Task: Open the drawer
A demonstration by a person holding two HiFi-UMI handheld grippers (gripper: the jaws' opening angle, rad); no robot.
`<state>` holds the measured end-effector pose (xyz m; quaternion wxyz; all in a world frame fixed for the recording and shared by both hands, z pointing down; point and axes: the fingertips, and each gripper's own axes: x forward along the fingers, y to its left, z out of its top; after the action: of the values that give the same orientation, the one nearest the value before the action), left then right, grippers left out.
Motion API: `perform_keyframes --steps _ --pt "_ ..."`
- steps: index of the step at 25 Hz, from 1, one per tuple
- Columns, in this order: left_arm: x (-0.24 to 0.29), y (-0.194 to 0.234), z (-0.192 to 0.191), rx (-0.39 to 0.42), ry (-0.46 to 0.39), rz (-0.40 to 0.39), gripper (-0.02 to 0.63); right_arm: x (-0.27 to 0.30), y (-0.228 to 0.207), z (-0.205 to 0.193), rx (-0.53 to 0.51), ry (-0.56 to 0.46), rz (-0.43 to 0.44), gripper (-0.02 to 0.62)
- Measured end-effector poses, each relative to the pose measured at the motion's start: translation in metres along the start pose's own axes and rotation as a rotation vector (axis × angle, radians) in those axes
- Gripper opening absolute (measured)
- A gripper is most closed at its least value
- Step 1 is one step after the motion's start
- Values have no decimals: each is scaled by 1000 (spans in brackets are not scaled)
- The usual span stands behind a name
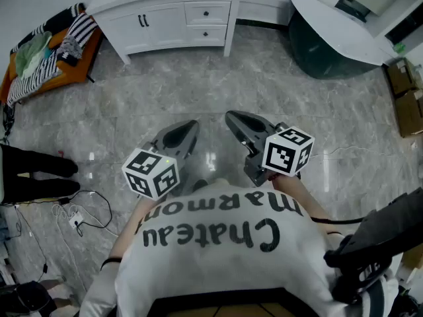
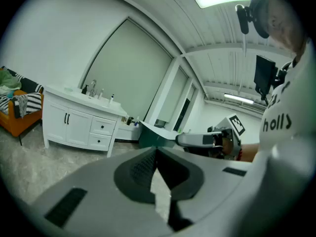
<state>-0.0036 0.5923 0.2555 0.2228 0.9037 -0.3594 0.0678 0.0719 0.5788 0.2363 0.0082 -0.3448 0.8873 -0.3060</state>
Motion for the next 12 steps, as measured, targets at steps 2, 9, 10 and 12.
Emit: perform_keyframes --steps 2,9,10,12 --pt "1 1 0 -2 -1 1 9 1 -2 0 0 5 -3 9" --pt "-4 4 -2 -5 -10 -3 8 4 0 -4 15 2 7 10" --pt "-5 5 -1 -5 -14 -5 9 7 2 -4 9 5 10 10" --pt "-8 10 0 -6 -19 -7 8 15 6 -6 -2 12 19 11"
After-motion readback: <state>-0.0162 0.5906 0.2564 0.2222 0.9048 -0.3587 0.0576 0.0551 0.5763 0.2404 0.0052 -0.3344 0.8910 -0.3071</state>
